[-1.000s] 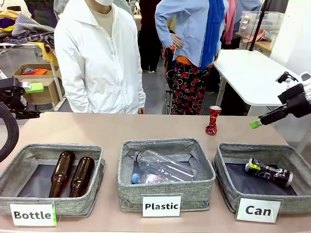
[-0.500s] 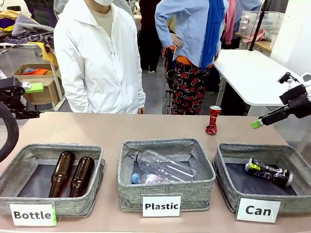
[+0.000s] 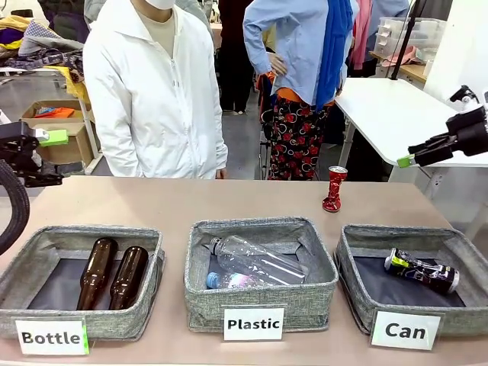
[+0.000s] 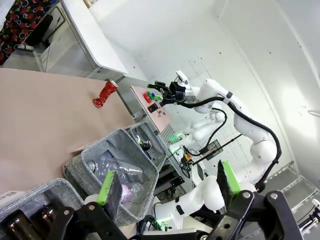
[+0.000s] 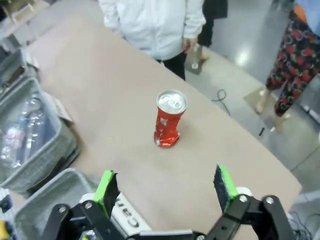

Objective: Sort the can waste into the basket.
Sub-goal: Pick up the can waste from the table and place it in the right Fabric basket.

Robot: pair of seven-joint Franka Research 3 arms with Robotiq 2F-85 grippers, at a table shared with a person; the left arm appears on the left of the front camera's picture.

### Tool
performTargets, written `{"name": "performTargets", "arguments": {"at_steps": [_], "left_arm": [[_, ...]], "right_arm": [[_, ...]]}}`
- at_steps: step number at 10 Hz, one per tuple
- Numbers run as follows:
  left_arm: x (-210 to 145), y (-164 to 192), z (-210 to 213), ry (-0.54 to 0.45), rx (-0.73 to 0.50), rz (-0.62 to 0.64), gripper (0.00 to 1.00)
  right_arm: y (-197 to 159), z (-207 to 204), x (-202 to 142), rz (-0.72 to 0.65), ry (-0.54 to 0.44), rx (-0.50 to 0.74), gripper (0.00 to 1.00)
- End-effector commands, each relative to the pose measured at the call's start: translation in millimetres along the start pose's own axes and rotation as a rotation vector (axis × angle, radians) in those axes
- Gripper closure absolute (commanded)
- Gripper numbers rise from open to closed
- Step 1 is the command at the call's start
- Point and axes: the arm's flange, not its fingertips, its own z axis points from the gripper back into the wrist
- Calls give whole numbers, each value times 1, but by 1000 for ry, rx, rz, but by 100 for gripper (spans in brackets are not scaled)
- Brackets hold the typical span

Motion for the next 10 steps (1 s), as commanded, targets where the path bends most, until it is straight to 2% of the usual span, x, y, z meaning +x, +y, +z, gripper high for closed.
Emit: {"name": "performTargets", "arguments": {"at_steps": [1,4,7,10], "left_arm": [[2,-4,-1,-16,1,11,0],[2,-4,-1,-16,1,11,0],[2,-4,-1,-16,1,11,0],[2,-4,-1,-16,1,11,0]], "right_arm": [[-38,-26,0,45,-3,75,0],[-84,-73,-17,133,42,150,0],[-97,-119,-42,169,49,284,0],[-97,-158,-62,169,0,328,0]]}}
